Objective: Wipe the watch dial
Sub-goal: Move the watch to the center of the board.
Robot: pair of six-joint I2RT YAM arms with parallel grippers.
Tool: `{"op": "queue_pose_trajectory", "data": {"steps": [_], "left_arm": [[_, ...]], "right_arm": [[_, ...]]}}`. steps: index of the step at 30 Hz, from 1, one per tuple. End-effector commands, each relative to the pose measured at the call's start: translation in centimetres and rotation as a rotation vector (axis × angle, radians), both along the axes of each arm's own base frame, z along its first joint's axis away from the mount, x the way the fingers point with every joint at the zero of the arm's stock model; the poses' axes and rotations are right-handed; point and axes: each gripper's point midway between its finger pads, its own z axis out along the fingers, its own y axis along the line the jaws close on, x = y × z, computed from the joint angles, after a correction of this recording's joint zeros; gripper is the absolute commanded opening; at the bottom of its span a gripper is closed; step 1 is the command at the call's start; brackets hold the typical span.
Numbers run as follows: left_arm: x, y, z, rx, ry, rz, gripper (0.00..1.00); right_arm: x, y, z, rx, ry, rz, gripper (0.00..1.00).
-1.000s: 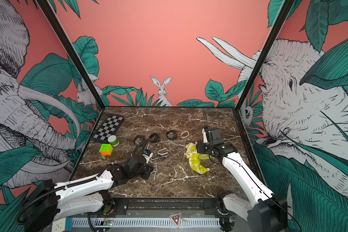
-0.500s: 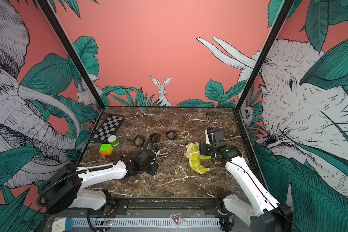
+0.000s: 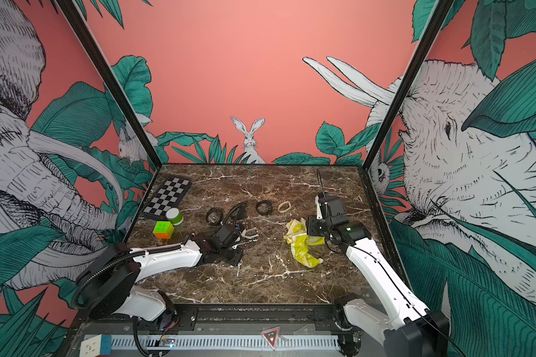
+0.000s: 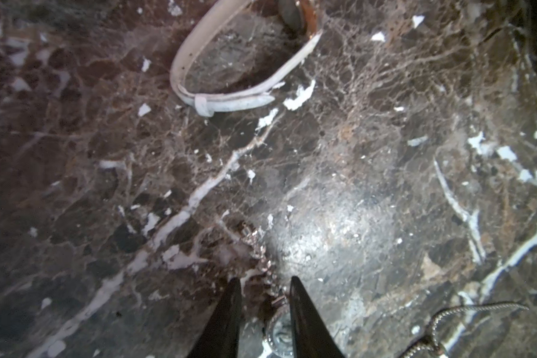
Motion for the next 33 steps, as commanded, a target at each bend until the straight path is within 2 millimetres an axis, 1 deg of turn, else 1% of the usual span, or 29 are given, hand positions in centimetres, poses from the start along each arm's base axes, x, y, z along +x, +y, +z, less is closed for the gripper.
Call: {"op": "queue_pose_trajectory", "data": {"steps": [1,5,9,15,20,23,28,31,33], "left_arm": [[0.1,-0.7,0.3,-0.007,0.018,-0.024,0.28],[-0.1,-1.3,-0.2,-0.006,0.047,-0.051,0.25],[0.0,-1.5,-0.6,0.001,0.064,-0.057,0.14],[0.2,-2.6,-1.0,0.007,0.098,-0.086,0.00],[1.4,-4.1,-0.5,-0.002,0.084,-0.111,0.00],[1.9,-5.4,-0.2,-0.026,0.078,-0.150,0.00],[1.8,-8.9,1.7,-0.166,0.075,-0.261,0.00],[1.7,-10.4,2.8,-0.236,0.073,-0.308,0.00],[1.8,-11.0,3.1,-0.255,0.071,-0.328,0.03]], "right_arm": [[-0.3,-0.5,0.0,-0.020,-0.023,-0.012,0.46],[-0.6,-0.9,-0.3,-0.029,-0.024,-0.017,0.46],[-0.8,-1.0,-0.8,-0.032,-0.019,-0.019,0.46],[-1.2,-1.3,-1.0,-0.037,-0.024,-0.023,0.46],[-1.5,-1.4,-1.0,-0.031,-0.025,-0.024,0.46],[-1.7,-1.5,-1.0,-0.025,-0.026,-0.025,0.46],[-2.2,-1.8,-0.9,-0.037,-0.022,-0.030,0.46],[-2.3,-1.9,-1.0,-0.035,-0.022,-0.037,0.46],[-2.3,-1.8,-1.2,-0.029,-0.014,-0.035,0.46]]}}
